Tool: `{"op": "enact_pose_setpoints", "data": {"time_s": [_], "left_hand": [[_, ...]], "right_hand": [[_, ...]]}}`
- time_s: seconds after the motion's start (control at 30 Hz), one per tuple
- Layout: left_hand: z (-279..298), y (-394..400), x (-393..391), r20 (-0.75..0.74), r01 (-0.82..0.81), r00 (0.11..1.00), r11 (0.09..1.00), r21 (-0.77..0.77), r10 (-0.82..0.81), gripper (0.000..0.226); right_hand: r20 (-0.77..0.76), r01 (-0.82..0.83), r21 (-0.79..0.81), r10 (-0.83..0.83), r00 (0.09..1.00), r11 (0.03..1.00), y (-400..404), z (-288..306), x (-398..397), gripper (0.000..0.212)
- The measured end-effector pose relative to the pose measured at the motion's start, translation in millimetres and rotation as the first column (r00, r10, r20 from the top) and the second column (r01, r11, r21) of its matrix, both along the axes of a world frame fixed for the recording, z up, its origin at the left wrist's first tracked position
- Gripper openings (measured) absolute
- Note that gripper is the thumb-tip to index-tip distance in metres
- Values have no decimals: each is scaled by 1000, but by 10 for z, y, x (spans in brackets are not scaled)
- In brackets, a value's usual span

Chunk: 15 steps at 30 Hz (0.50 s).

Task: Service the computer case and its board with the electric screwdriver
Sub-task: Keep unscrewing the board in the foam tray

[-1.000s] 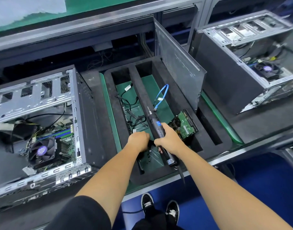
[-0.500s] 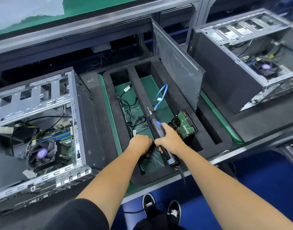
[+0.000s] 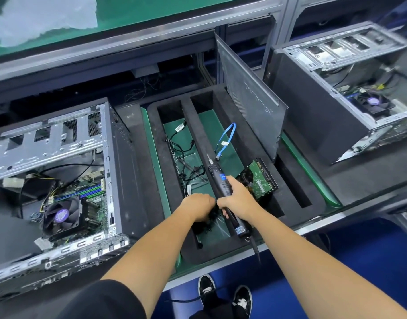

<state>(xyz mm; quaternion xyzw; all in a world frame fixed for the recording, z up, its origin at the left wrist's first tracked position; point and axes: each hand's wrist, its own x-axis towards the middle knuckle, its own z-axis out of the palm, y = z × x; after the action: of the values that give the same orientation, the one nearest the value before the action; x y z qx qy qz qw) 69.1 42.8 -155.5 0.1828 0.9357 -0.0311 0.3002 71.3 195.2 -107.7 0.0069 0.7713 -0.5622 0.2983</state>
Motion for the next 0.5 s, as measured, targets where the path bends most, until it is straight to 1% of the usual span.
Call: {"op": "enact_pose_setpoints", "data": {"time_s": [0.13, 0.2, 0.3, 0.5], "left_hand": [[-30, 41, 11, 0, 151, 988, 987, -62, -152, 23], [-53, 59, 19, 13, 190, 982, 977, -99, -190, 21], [-56, 83, 23, 33, 178, 984, 979, -102, -176, 23], [-61, 74, 7, 86, 124, 989, 991, -47, -120, 30]], "right_hand": [[12, -2, -27, 2, 1000, 1000, 11, 0, -6, 45], [20, -3, -33, 4, 1000, 999, 12, -6, -17, 44], [26, -2, -31, 3, 1000, 1000, 13, -16, -31, 43], [40, 4, -27, -3, 999, 1000, 16, -28, -31, 44]]}}
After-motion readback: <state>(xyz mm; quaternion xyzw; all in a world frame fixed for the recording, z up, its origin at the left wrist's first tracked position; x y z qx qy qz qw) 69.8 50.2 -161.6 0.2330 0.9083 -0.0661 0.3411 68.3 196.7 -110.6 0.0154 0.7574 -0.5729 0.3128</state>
